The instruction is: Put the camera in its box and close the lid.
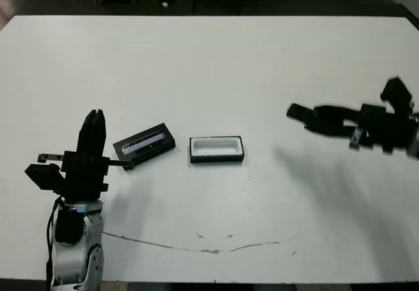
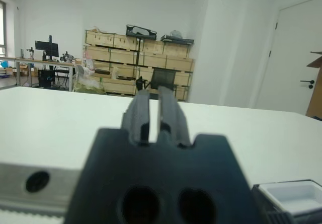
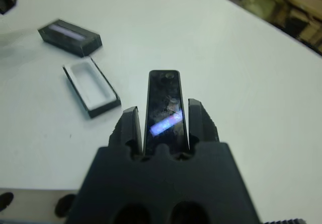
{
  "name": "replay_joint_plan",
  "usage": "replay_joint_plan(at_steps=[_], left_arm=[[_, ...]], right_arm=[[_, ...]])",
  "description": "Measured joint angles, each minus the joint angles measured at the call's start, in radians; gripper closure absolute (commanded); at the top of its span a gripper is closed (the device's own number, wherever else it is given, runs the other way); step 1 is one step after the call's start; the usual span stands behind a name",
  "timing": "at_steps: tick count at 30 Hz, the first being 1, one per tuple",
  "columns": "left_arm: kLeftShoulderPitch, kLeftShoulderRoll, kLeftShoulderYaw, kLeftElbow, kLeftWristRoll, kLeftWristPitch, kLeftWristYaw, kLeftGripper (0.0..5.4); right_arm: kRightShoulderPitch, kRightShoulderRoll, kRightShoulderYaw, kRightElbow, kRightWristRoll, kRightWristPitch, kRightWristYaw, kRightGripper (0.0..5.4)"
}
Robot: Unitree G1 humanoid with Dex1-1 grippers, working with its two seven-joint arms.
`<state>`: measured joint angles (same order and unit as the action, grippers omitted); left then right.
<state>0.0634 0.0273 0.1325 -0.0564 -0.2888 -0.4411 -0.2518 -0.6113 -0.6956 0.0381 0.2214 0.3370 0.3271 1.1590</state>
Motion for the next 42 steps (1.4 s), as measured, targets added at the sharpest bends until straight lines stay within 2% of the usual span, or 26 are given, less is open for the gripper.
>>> replay_joint_plan(at_steps=[4, 6, 8, 11, 14, 18, 22, 26, 42], left_arm=[[0.001, 0.000, -0.001, 0.000, 0.001, 0.000, -0.002, 5.40], [0.002, 0.000, -0.001, 0.003, 0.006, -0.007, -0.002, 5.40], [0.001, 0.000, 0.001, 0.014, 0.009, -0.022, -0.002, 5.40], [0.000, 0.000, 0.002, 0.025, 0.007, -0.030, -0.004, 5.40], [-0.001, -0.001, 0.001, 0.027, 0.005, -0.031, -0.004, 5.40], [-0.001, -0.001, 0.003, 0.028, 0.004, -0.032, -0.004, 5.40], [0.000, -0.001, 0.002, 0.028, 0.003, -0.031, -0.003, 5.40], [0.000, -0.001, 0.002, 0.028, 0.003, -0.031, -0.003, 5.40], [0.003, -0.002, -0.003, 0.021, -0.006, -0.025, -0.001, 5.40]], right_arm=[[-0.143, 0.086, 0.081, 0.081, -0.026, -0.045, 0.064, 4.78], [-0.202, 0.129, 0.133, 0.144, -0.061, -0.063, 0.094, 4.79], [-0.248, 0.167, 0.174, 0.215, -0.103, -0.115, 0.116, 4.79], [-0.295, 0.227, 0.209, 0.306, -0.141, -0.185, 0.154, 4.79], [-0.312, 0.271, 0.243, 0.338, -0.170, -0.200, 0.179, 4.79], [-0.319, 0.298, 0.298, 0.337, -0.220, -0.169, 0.195, 4.79], [-0.319, 0.325, 0.336, 0.339, -0.257, -0.183, 0.209, 4.79], [-0.319, 0.342, 0.341, 0.344, -0.266, -0.203, 0.218, 4.79], [-0.321, 0.359, 0.341, 0.340, -0.273, -0.182, 0.254, 4.79]])
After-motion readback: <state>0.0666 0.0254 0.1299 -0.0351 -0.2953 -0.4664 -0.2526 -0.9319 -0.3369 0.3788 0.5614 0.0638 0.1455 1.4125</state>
